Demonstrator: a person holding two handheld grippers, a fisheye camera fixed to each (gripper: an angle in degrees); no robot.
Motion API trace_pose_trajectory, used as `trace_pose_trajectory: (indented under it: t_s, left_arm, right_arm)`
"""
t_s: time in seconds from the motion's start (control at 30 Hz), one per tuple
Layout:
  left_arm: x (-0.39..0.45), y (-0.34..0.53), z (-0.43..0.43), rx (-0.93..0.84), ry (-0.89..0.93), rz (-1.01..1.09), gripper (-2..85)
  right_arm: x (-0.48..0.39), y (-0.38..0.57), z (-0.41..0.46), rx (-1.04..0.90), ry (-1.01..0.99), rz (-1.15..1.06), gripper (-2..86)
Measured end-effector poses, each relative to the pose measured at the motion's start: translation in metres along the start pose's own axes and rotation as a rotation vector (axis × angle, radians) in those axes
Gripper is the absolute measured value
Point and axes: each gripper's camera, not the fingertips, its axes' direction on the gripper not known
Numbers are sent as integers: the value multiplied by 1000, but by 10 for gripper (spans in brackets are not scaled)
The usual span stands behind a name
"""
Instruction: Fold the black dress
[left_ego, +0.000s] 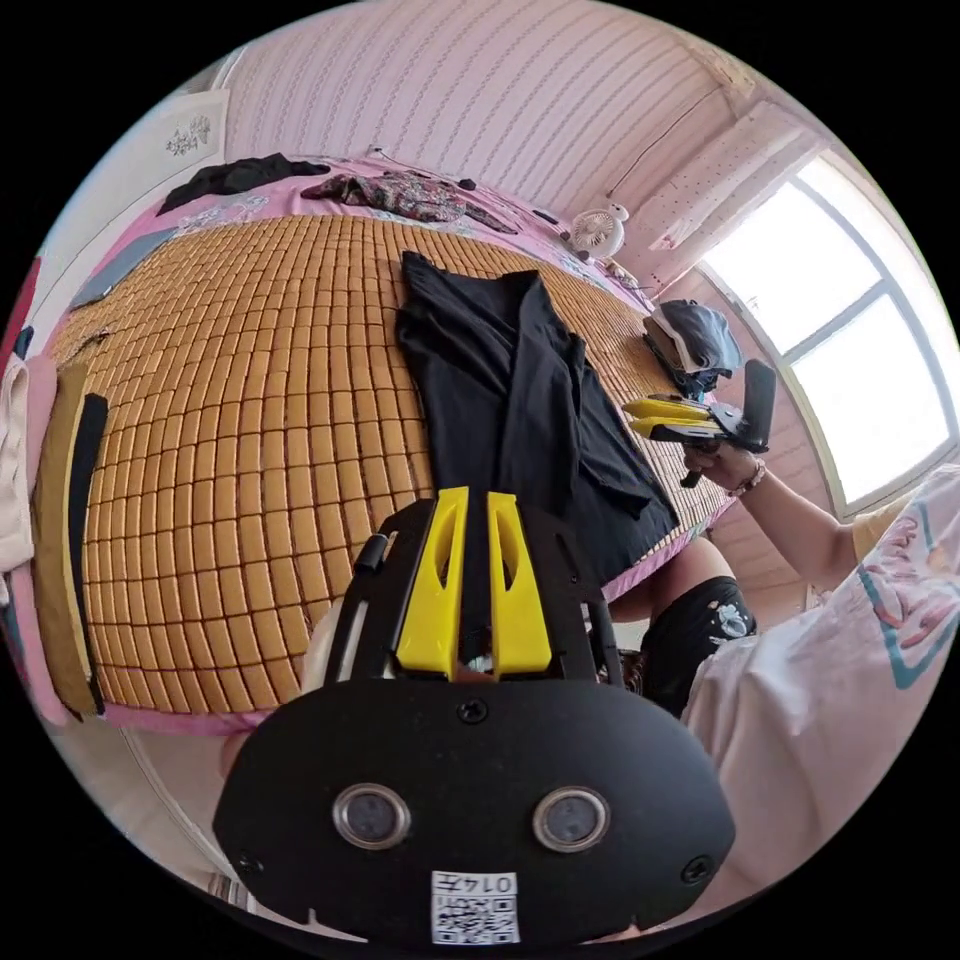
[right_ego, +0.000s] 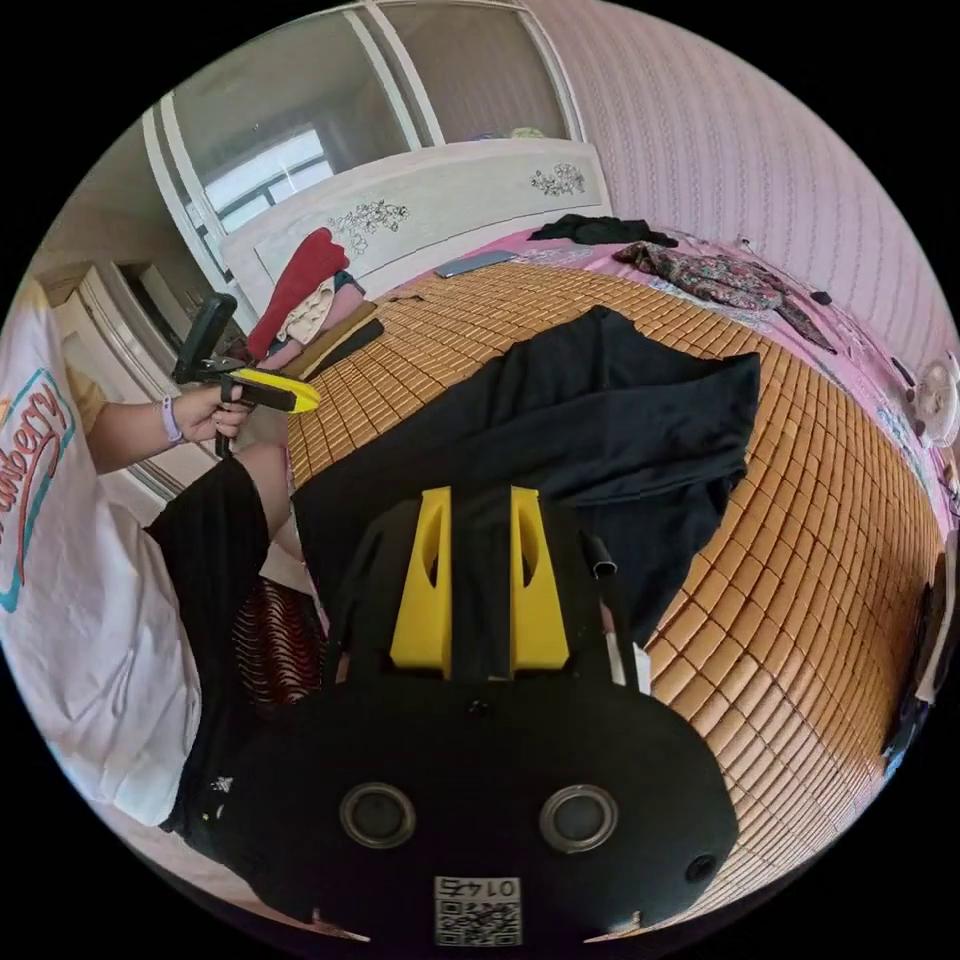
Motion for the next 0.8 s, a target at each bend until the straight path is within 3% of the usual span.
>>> trace_pose_trajectory:
  t_s: [0.17, 0.4, 0.5, 0.6, 0.8]
  left_arm:
    - [-37, -112, 36, 123, 4, 98, 53]
    - [-102, -258, 119, 79, -6, -78, 99]
    - [-107, -291, 155, -38, -25, -110, 97]
    - [-99, -310, 165, -67, -53, -54, 21]
    - [-84, -327, 113, 71, -11, -38, -9]
  right_arm:
    - [87, -60, 16, 60, 266, 194, 77]
    - [179, -140, 71, 23, 343, 380, 113]
    - [205, -162, 95, -55, 267, 419, 81]
    - [225, -171, 95, -49, 196, 463, 5]
    - [231, -169, 31, 209, 50, 528, -5]
